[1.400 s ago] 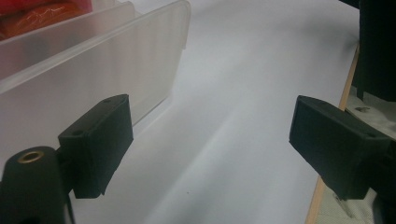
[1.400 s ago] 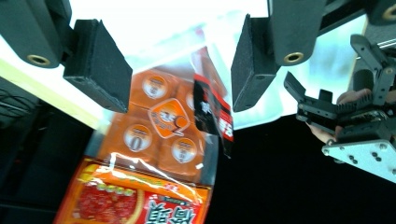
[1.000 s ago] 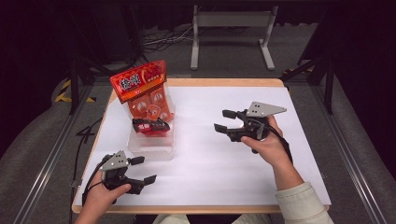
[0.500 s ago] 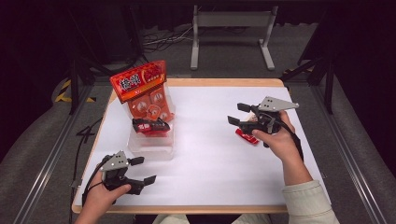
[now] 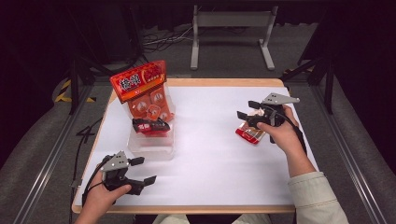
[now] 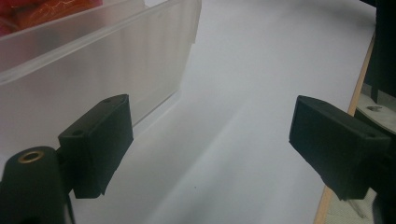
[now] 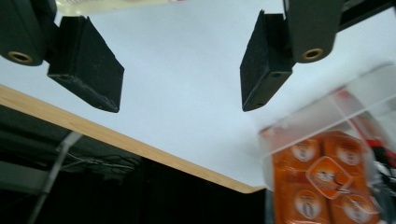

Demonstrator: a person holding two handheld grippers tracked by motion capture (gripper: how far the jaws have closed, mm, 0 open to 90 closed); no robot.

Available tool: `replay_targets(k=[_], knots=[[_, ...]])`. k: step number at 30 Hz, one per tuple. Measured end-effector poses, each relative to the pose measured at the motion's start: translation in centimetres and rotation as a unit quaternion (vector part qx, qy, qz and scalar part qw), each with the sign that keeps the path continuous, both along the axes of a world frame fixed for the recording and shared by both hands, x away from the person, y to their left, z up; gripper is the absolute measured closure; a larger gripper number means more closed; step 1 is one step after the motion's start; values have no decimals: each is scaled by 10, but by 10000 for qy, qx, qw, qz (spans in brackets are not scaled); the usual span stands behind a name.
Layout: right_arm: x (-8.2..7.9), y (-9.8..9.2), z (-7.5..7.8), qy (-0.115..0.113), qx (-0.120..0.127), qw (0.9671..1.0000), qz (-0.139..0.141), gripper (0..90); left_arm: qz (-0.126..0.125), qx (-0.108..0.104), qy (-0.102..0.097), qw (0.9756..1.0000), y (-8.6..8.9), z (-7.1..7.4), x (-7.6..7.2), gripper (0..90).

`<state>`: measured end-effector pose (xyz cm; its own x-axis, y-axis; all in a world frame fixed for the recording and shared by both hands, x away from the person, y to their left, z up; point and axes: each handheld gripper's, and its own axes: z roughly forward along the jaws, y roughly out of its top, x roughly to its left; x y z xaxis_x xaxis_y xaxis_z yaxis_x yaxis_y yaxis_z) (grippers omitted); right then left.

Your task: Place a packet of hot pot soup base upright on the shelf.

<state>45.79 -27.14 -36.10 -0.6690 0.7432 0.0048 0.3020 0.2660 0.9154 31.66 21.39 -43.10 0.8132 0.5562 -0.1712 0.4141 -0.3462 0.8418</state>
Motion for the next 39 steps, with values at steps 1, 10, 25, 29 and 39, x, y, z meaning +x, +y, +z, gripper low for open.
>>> replay_targets(k=[1, 10, 25, 29, 39], knots=[[2, -1, -1, 29, -13, 10000, -44, 303, -9, 15, -15, 10000, 0, 0, 0, 143], [20, -14, -16, 391, -199, 9985, -332, 292, -22, 43, 18, 10000, -1, -1, 0, 142], [43, -43, -34, 911, -264, 9904, -1006, 302, -27, 40, 14, 10000, -2, -2, 0, 142], [45, -48, -37, 949, -479, 9880, -1118, 330, -26, 40, -1, 10000, -2, -2, 0, 141], [52, -61, -50, 1239, -459, 9807, -1441, 340, 2, -2, 7, 10000, -2, -3, 1, 136]])
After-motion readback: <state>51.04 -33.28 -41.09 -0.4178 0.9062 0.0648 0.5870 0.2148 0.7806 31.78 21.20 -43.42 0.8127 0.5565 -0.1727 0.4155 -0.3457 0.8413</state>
